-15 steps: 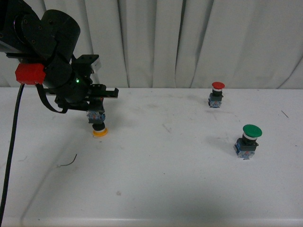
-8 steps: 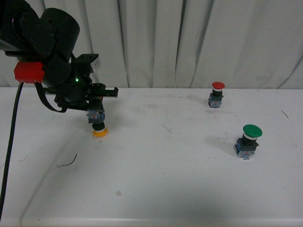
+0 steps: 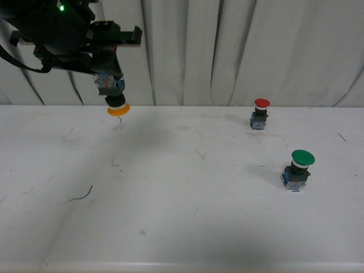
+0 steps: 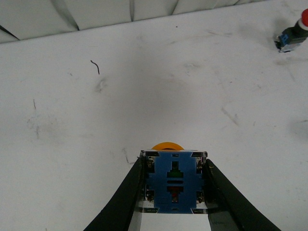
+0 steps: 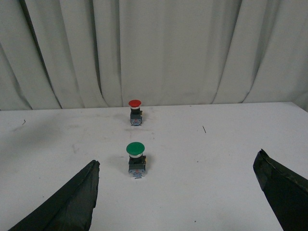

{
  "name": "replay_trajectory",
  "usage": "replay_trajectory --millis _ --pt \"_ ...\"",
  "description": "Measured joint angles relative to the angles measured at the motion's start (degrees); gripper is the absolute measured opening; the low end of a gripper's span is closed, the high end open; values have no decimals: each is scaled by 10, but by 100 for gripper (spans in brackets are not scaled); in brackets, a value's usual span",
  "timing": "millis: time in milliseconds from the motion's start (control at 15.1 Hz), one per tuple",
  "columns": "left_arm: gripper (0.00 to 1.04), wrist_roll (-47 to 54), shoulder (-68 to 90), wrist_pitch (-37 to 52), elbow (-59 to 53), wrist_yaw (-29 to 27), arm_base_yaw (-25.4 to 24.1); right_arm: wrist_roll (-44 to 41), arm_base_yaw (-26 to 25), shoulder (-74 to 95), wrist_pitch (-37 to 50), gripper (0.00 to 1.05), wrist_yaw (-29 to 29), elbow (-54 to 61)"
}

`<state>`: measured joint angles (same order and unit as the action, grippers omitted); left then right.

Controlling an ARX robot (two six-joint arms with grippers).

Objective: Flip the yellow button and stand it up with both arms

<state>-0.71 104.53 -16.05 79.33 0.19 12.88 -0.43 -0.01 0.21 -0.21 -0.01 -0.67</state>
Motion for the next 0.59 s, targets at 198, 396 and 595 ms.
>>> replay_trajectory --millis 198,396,595 --pt "30 -22 -67 11 -58 -27 13 0 0 0 0 98 0 0" --pt "30 -46 -90 98 -93 -11 4 0 0 0 0 98 0 0" --pt "30 -146 -129 268 -163 89 1 0 0 0 0 98 0 0"
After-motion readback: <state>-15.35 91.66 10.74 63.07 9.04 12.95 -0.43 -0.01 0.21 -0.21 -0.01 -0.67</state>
